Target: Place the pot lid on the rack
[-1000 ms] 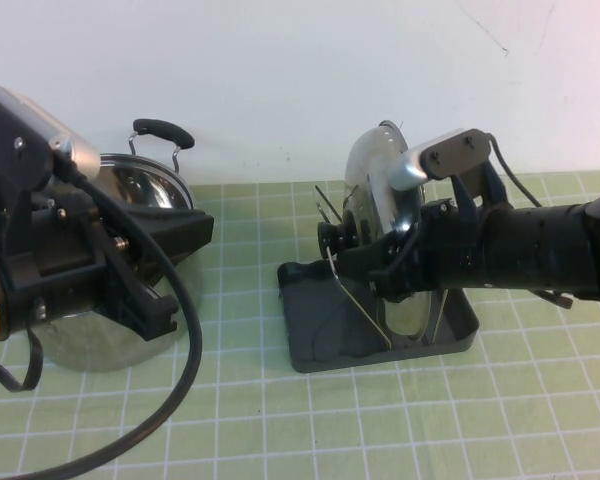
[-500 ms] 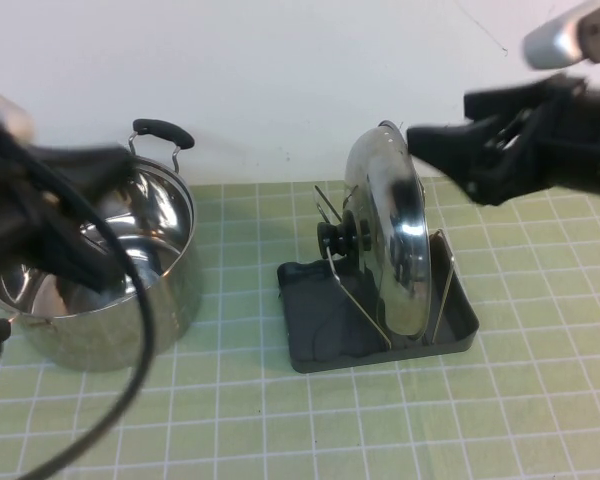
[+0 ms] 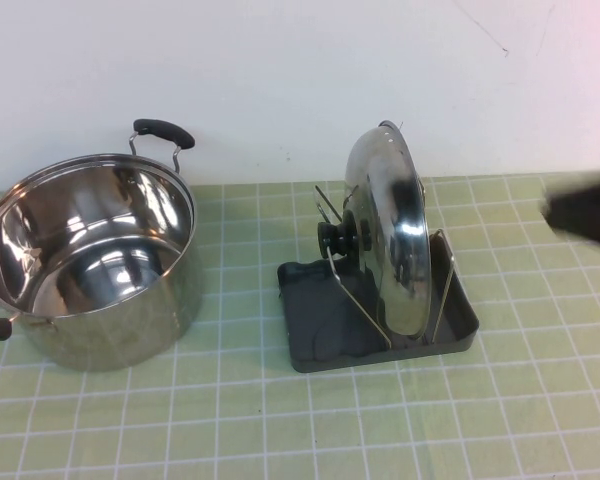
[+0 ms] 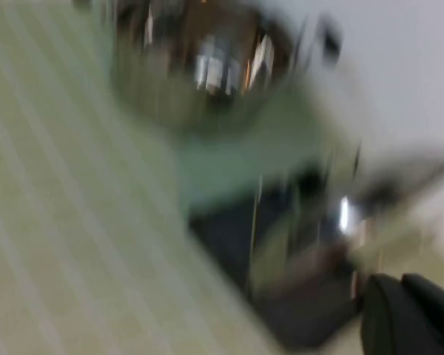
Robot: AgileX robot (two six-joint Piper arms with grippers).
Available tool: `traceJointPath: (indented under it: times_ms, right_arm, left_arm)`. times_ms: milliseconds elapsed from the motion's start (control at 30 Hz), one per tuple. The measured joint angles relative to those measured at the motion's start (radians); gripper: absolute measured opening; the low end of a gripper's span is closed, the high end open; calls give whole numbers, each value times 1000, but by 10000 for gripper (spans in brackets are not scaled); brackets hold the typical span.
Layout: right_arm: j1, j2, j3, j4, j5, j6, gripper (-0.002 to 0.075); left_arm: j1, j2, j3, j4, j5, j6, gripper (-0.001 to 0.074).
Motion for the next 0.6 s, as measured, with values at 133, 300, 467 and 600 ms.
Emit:
traceJointPath:
  times_ms: [133,300,467,600]
  right_arm:
    - [0,-9,-35,-513,255,390,4]
    - [-4,-40,-37,-864,303,616,1]
    - [-4,-151,-13,-860,134,654,0]
    - [-4,-252,97,-835,25,660,0]
  left_arm:
    - [0,-31,0,-331,171,190,2]
    - [0,-71,7,-814,216,452,1]
    - [0,-125,96,-1247,96,803,1]
    - [0,-197,214,-1469,12,961,1]
